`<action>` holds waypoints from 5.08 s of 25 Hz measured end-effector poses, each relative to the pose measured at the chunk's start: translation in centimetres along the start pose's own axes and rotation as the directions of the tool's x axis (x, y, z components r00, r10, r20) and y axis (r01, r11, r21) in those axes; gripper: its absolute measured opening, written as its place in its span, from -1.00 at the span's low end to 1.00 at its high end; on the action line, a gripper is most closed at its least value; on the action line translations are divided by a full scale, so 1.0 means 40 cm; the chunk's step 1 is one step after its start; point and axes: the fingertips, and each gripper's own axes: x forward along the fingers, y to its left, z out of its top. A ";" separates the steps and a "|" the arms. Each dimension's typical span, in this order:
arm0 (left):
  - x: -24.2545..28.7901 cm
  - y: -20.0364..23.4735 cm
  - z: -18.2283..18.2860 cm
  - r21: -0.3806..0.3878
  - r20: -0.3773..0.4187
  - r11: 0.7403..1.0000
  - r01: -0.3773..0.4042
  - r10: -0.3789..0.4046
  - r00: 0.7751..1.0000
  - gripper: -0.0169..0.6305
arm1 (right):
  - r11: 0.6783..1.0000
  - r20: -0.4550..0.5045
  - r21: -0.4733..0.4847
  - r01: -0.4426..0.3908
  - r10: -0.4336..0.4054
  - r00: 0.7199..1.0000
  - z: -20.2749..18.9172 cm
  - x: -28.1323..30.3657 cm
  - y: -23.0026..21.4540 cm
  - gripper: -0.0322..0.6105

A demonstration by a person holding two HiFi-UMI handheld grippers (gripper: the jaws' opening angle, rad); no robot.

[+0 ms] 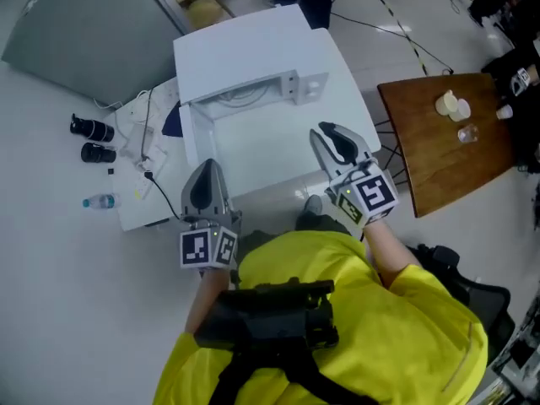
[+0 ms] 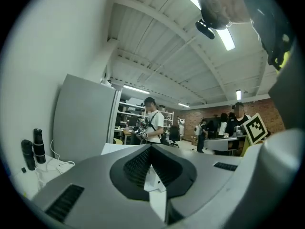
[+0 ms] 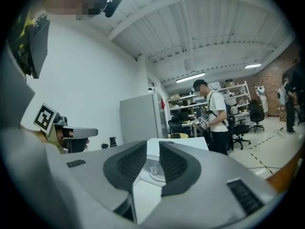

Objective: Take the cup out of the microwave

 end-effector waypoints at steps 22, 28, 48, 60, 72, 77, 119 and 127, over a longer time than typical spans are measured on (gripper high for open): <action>0.517 0.222 -0.595 -0.074 -0.206 0.968 -0.239 0.220 0.954 0.32 | 0.954 -0.093 0.057 -0.296 0.300 0.949 -0.282 0.334 -0.085 -0.63; 0.650 0.375 -0.697 0.022 -0.201 0.948 -0.317 0.315 0.928 0.40 | 0.950 -0.104 0.086 -0.301 0.309 0.945 -0.343 0.322 -0.109 -0.64; 0.822 0.494 -0.714 0.144 -0.176 0.932 -0.332 0.355 0.918 0.17 | 0.960 -0.137 0.105 -0.259 0.272 0.952 -0.395 0.316 -0.125 -0.82; 0.563 0.234 -0.619 0.148 -0.082 0.956 -0.255 0.269 0.960 0.17 | 0.969 -0.097 0.136 -0.205 0.219 0.971 -0.390 0.305 -0.139 -0.82; 0.499 -0.126 -0.859 0.100 -0.266 0.995 -0.008 0.034 0.963 0.17 | 0.992 -0.089 0.126 -0.028 0.039 0.995 -0.411 0.151 -0.269 -0.82; 0.545 -0.192 -0.909 0.090 -0.281 0.995 0.038 -0.012 0.960 0.17 | 0.989 -0.096 0.139 0.048 -0.035 0.995 -0.452 0.093 -0.324 -0.82; 0.174 0.024 -0.023 0.053 -0.133 0.992 -0.116 0.122 0.984 -0.95 | 0.999 -0.030 0.031 0.025 -0.024 0.999 0.003 0.063 -0.110 -0.89; 0.150 0.055 0.161 0.095 -0.010 0.988 -0.122 0.124 0.992 -0.95 | 1.000 0.036 0.014 0.000 0.000 0.999 0.122 0.084 -0.081 -0.89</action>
